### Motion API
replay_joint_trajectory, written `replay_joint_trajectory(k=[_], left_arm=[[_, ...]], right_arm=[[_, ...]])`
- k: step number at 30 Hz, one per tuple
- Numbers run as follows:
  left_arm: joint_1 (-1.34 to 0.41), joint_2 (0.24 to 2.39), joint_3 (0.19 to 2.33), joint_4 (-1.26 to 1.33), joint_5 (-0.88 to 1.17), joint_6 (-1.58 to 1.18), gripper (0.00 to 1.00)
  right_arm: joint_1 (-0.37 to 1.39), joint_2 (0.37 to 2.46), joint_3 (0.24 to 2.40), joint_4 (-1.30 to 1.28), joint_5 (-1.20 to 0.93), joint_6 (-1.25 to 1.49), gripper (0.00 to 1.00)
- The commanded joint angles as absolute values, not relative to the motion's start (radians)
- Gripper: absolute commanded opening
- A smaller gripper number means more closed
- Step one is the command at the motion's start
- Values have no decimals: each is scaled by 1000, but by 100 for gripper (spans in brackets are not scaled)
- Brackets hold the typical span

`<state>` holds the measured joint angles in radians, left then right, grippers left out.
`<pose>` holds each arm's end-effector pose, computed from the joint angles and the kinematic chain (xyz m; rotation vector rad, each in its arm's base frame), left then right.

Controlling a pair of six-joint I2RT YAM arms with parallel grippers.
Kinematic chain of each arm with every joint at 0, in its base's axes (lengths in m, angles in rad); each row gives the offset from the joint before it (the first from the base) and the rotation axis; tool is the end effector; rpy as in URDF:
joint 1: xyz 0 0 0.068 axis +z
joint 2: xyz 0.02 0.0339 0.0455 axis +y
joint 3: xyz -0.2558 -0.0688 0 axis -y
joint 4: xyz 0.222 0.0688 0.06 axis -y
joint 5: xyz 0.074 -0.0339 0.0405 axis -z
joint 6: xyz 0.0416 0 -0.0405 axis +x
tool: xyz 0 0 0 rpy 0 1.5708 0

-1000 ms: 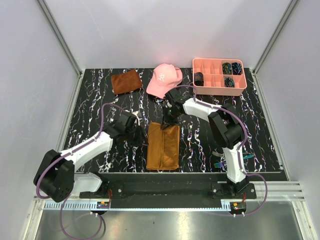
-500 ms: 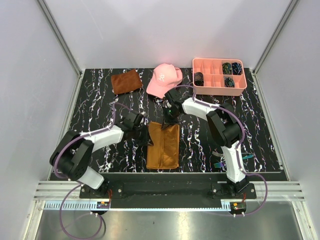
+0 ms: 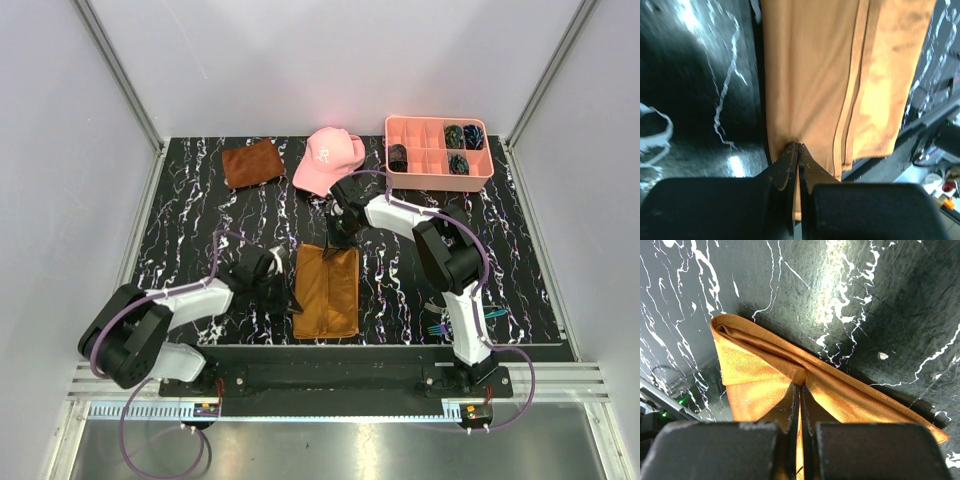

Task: Fold the napkin into a case and place the utensils inside
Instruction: Smooth out the 2/3-rectangle-folded napkin at the center of the board, then pick up the 2/3-rectangle-folded napkin at the center of the board.

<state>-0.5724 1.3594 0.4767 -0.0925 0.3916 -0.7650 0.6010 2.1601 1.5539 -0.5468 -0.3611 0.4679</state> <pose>0.1736 -0.1307 0.1371 -0.0980 2.7585 -0.9530 0.3419 0.2522 0.1458 -0.3015 2.8544 0.7602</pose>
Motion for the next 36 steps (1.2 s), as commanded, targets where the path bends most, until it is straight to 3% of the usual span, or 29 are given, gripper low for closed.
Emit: replay_joint_trajectory(k=[1,22,27,28,29,32,33,35,36], left_arm=[[-588,1309,404,-77,449,-758,4],[-652,1034,210,-113,526,-836,7],[-666,891,290,-265,497,-842,21],[-664,870,352,-284,489,-841,23],[-664,864,383,-300,460,-833,25],[-666,885,498,-319,370,-809,44],[-669,902,553,-311,353,-805,53],[-701,971,609,-311,290,-801,58],[-722,994,659,-311,258,-802,61]], right_arm=[[589,2184,1565,-538,-353,460,0],[587,2195,1601,-538,-368,497,0],[587,2172,1624,-548,-374,505,4],[586,2168,1632,-555,-376,506,8],[587,2157,1650,-572,-377,509,19],[580,2123,1686,-619,-377,515,41],[575,2109,1689,-633,-380,517,55],[546,2042,1669,-661,-367,523,67],[532,2011,1651,-670,-351,526,79]])
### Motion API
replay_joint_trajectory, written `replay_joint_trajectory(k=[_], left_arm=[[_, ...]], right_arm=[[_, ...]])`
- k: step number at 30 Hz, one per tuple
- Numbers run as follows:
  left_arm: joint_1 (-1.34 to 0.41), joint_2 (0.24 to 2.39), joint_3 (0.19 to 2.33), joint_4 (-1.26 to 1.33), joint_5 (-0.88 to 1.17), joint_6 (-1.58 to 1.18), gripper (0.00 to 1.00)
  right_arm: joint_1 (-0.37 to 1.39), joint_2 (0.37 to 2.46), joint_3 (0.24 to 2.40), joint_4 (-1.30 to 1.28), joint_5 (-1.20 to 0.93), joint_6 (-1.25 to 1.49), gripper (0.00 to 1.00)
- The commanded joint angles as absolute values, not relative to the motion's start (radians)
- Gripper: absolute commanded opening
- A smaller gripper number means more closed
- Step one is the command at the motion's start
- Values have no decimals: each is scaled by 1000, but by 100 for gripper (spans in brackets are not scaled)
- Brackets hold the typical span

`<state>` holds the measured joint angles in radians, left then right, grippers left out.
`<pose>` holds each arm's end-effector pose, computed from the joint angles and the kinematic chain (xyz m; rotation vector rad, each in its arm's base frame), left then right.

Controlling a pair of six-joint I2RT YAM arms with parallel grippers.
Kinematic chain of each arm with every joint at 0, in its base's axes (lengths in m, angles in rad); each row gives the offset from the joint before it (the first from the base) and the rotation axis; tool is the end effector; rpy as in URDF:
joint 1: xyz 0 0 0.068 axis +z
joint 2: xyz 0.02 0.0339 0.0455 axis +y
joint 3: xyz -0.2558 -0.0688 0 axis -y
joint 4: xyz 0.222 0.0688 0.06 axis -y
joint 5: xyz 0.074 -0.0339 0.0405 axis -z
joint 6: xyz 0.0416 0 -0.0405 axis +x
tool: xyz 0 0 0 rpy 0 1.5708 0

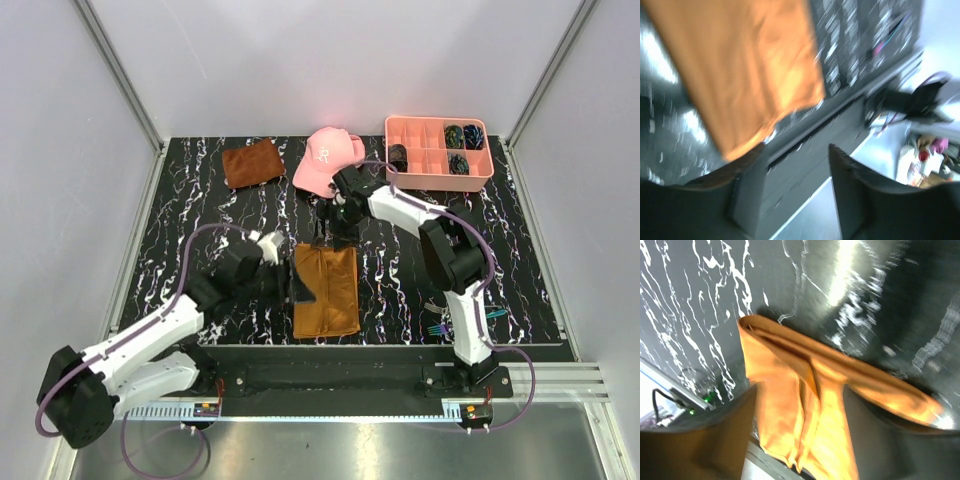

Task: Fold the napkin into a case and place the utensils inside
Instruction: Pick up the 2/3-rectangle-folded napkin at the center of the board.

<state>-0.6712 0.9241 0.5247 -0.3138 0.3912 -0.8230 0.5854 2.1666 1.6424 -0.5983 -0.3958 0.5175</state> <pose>0.1301 -0.1236 0.2130 0.0366 2.5322 -1.1501 0.3533 0.2534 0.1648 -0.2270 2.8444 0.8273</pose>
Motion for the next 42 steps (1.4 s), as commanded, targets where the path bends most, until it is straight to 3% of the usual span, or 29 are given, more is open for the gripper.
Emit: replay_joint_trajectory(k=[1,5,12,16,20,25,32,35,36,42], left_arm=[[-774,1037,681,-310,186,-816,64],[-937,1165,808,-348,-42,-870,66],[-1199,1639,1179,-665,-398,-1032,64],[-1255,1842,1386,-817,-417,-1052,60],[-1276,1968,1457,-880,-437,-1071,57],[-1293,2016,1511,-968,-454,-1121,52],[-1298,2051,1509,-974,-399,-1129,37],[-1298,2066,1505,-969,-384,-1117,22],[-1296,2063,1493,-965,-385,-1114,11],[-1272,1863,1346,-754,-287,-1014,0]], right_arm=[[517,1976,1596,-678,-332,535,85],[381,1743,1402,-689,-247,548,100],[192,1459,1045,-689,-215,512,100],[92,1365,934,-681,-305,503,100],[80,1310,862,-655,-342,492,100],[81,1269,789,-595,-399,508,100],[81,1288,765,-540,-442,515,100],[81,1310,752,-494,-478,520,100],[81,1316,744,-477,-521,517,100],[95,1393,709,-336,-676,511,98]])
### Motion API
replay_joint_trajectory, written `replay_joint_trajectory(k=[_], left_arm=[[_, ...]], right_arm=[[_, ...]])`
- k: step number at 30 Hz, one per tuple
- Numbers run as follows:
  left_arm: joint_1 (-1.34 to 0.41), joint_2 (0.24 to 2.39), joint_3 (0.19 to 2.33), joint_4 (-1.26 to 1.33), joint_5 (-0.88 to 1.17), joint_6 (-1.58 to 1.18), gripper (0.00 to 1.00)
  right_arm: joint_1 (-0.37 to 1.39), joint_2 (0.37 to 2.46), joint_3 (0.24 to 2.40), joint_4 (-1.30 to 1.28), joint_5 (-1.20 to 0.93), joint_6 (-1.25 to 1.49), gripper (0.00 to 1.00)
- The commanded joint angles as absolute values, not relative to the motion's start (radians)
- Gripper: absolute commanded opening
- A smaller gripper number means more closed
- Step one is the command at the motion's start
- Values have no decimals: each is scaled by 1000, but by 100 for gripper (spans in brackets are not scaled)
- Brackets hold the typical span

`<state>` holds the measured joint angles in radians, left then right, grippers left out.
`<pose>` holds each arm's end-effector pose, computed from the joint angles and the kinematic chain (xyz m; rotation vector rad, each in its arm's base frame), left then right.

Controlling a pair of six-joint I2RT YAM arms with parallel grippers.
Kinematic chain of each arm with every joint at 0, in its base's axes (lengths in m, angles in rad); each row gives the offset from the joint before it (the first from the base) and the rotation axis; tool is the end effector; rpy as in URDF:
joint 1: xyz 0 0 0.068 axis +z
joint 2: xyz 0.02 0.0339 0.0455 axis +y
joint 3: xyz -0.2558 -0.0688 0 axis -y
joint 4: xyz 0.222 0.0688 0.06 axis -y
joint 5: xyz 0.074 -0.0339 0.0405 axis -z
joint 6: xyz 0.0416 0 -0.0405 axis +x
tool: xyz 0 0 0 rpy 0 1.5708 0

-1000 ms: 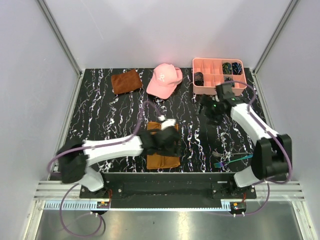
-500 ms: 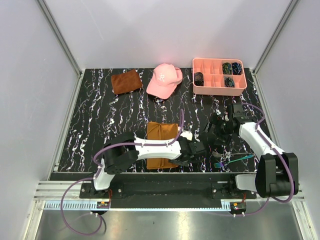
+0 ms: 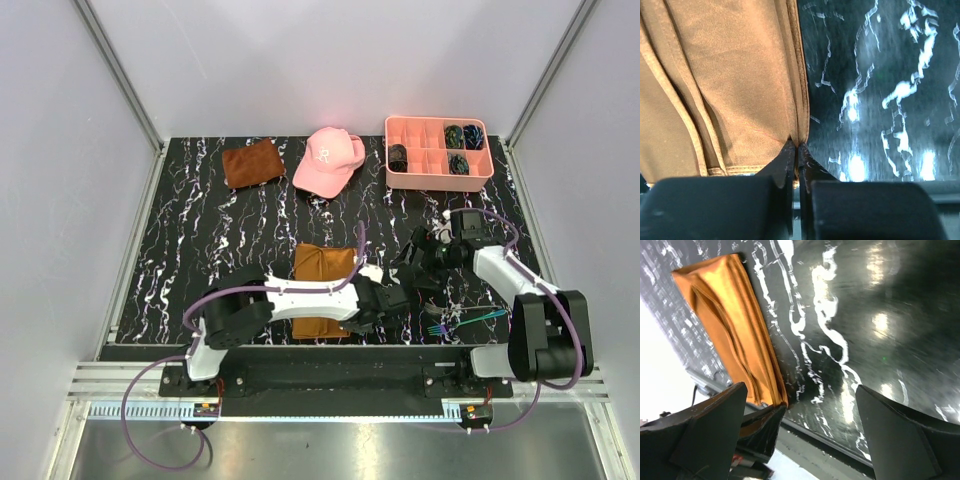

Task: Fold the napkin into a case and place the utensils inside
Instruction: Pick up the 2/3-rectangle-folded napkin at the center of the board.

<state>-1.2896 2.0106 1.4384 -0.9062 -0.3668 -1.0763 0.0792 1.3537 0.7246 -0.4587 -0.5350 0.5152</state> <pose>0.1138 -0.3402 0.1628 0.2709 2.7535 0.0757 0.2283 0.0394 0.1840 0.4056 2.6729 0.9014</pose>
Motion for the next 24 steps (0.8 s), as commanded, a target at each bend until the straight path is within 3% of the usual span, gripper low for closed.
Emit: replay_joint_trajectory(k=[1,10,24], left_arm=[[-1266,1812,1327,-735,-272,-1008,0],[-1216,1649,1183,-643,-156,-997,0],[-1201,1628,1140,-578,-104,-982,0]], right_arm=[[104,1402,707,-296,-690,518,98],[270,1549,739,-100,-736,655,94],[337,1732,779,51,-695,723,79]])
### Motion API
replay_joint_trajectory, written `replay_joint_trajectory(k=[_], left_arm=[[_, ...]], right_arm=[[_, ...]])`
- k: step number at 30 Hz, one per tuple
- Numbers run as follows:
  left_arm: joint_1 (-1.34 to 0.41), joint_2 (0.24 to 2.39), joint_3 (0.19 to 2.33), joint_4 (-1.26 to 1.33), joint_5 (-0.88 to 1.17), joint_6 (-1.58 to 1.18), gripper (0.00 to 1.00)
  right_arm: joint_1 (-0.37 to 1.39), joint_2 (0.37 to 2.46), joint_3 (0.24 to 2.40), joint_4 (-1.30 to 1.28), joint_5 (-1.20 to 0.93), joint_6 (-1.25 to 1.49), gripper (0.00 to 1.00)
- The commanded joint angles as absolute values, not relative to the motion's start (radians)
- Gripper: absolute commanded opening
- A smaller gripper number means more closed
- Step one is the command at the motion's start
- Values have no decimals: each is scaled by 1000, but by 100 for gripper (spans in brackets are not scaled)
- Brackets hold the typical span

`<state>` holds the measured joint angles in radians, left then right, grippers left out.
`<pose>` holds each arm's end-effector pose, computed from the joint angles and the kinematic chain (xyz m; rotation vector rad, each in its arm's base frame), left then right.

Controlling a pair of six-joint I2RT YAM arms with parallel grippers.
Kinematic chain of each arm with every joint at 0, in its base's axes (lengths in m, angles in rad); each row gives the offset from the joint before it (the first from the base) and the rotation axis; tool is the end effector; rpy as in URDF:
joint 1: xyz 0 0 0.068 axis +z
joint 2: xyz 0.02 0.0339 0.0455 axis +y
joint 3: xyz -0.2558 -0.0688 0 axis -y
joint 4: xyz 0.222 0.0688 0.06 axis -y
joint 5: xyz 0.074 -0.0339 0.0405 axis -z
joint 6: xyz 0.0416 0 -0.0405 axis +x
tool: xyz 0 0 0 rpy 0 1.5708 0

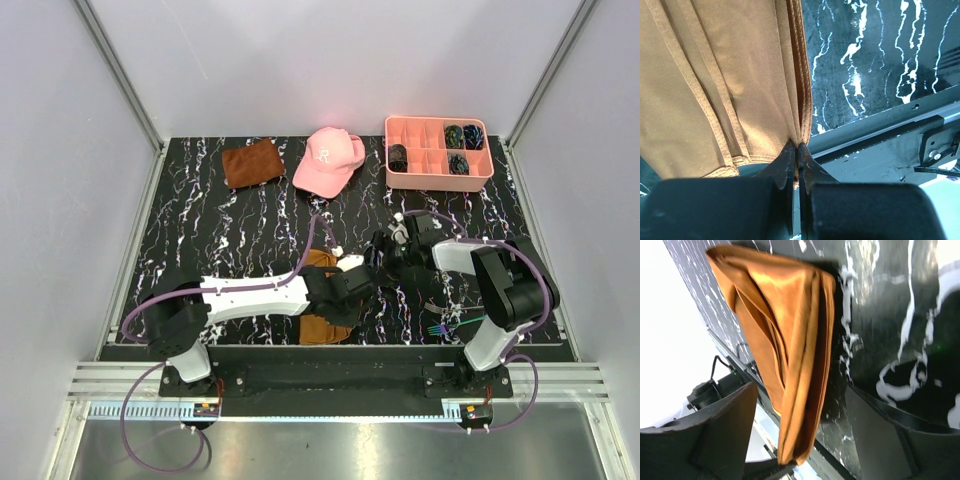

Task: Fold the napkin into a case and place the utensils inside
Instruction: Pick up the 2/3-rectangle-folded napkin at the center of the board, then fold the 2/3-rectangle-folded napkin at the center of the board.

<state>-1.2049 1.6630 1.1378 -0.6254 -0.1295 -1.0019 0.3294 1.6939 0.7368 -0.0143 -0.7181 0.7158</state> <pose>0.1169 -0.2901 0.2036 0.2455 2.7930 -0.4518 0.2634 0.1190 0.1335 0.2102 2.6982 1.2889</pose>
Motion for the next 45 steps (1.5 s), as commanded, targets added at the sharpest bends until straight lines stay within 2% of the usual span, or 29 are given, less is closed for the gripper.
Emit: replay_joint_trajectory(k=[1,6,8,10,20,21,23,35,41,43,44,45], left_arm=[[-1201,1628,1140,-577,-101,-980,0],[-1200,1626,1132,-568,-91,-976,0],[-1200,1624,1128,-565,-91,-974,0],[-1197,1621,1120,-558,-81,-974,0],[-1181,1586,1011,-371,-14,-968,0],[-1181,1583,1002,-355,-6,-968,0],[-1180,1572,979,-313,-6,-974,0],[-1163,1626,1006,-190,86,-957,0],[-1163,1652,996,-170,103,-960,0],[-1163,1635,988,-172,100,-959,0],[-1163,1629,988,-176,95,-954,0],[-1163,1623,991,-190,86,-953,0]], right_arm=[[337,1741,794,51,-690,713,76],[337,1808,850,45,-670,678,61],[337,1824,876,25,-649,664,49],[339,1825,897,5,-632,641,45],[337,1815,988,-101,-598,566,11],[337,1816,999,-112,-601,572,4],[337,1816,1003,-120,-600,586,0],[336,1764,1031,-254,-474,557,0],[336,1784,1031,-255,-508,538,1],[336,1793,1028,-252,-518,537,8],[336,1792,1023,-249,-517,537,18],[336,1789,1019,-249,-512,537,19]])
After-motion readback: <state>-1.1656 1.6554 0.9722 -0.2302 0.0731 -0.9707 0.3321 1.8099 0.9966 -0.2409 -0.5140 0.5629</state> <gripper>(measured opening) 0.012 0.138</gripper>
